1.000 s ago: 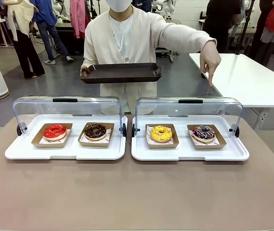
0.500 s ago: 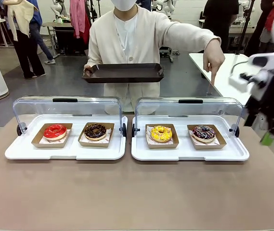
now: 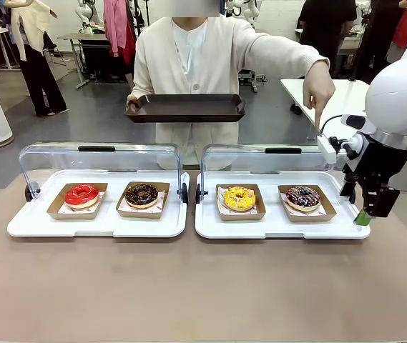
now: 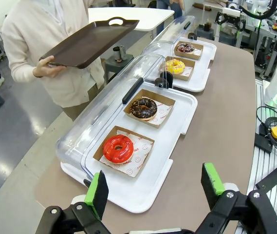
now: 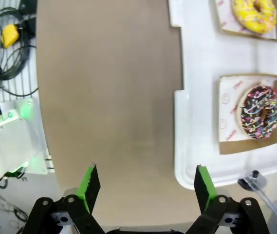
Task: Provide the desired donut to the person.
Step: Pick up and lift the Paper togo box containing the Donut pointed at by the person.
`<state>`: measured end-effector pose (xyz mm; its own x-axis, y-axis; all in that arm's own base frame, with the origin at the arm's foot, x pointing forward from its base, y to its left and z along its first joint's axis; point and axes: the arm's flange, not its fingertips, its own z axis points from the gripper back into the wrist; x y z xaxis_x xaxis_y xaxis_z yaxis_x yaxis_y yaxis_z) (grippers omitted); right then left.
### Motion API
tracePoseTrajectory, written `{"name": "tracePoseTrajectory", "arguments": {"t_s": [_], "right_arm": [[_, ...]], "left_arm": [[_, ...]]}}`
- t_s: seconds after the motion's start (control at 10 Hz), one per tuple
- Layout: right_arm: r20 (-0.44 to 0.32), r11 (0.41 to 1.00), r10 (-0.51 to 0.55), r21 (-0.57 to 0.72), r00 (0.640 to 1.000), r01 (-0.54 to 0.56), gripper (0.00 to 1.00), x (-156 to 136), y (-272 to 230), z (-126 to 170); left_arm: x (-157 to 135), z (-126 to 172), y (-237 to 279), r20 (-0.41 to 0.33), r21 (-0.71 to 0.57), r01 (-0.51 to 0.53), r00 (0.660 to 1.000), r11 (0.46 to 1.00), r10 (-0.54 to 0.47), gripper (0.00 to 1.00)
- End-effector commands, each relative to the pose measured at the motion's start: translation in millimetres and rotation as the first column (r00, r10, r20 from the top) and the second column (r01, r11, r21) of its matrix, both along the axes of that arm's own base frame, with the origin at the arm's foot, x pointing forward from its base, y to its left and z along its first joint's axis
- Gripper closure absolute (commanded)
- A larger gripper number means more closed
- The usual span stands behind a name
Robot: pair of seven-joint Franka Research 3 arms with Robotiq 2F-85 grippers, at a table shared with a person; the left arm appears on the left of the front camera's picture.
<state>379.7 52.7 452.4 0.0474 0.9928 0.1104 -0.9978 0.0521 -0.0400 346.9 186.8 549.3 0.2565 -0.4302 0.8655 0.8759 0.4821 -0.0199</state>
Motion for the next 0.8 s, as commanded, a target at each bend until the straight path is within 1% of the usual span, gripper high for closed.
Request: {"name": "tracePoseTrajectory", "arguments": {"t_s": [0.0, 0.1, 0.6, 0.7], "right_arm": [[0.02, 0.997, -0.015, 0.071, 1.0, 0.014, 0.0, 2.3, -2.0, -13.0], [0.0, 1.0, 0.0, 0.0, 1.0, 0.0, 0.0, 0.0, 0.0, 0.0], [0.0, 1.0, 0.0, 0.0, 1.0, 0.0, 0.0, 0.0, 0.0, 0.0], [0.006, 1.0, 0.001, 0.016, 1.0, -0.001, 0.0, 0.7, -1.2, -2.5]], "left_arm": [[2.0, 1.7, -0.1, 0.005, -0.001, -0.002, 1.0, 1.0, 0.002, 0.0], [2.0, 1.7, -0.1, 0.005, -0.001, -0.002, 1.0, 1.0, 0.002, 0.0], [2.0, 1.7, -0.1, 0.005, -0.001, -0.002, 1.0, 1.0, 0.002, 0.0], [2.0, 1.7, -0.1, 0.005, -0.001, -0.002, 1.0, 1.0, 0.002, 0.0]]}}
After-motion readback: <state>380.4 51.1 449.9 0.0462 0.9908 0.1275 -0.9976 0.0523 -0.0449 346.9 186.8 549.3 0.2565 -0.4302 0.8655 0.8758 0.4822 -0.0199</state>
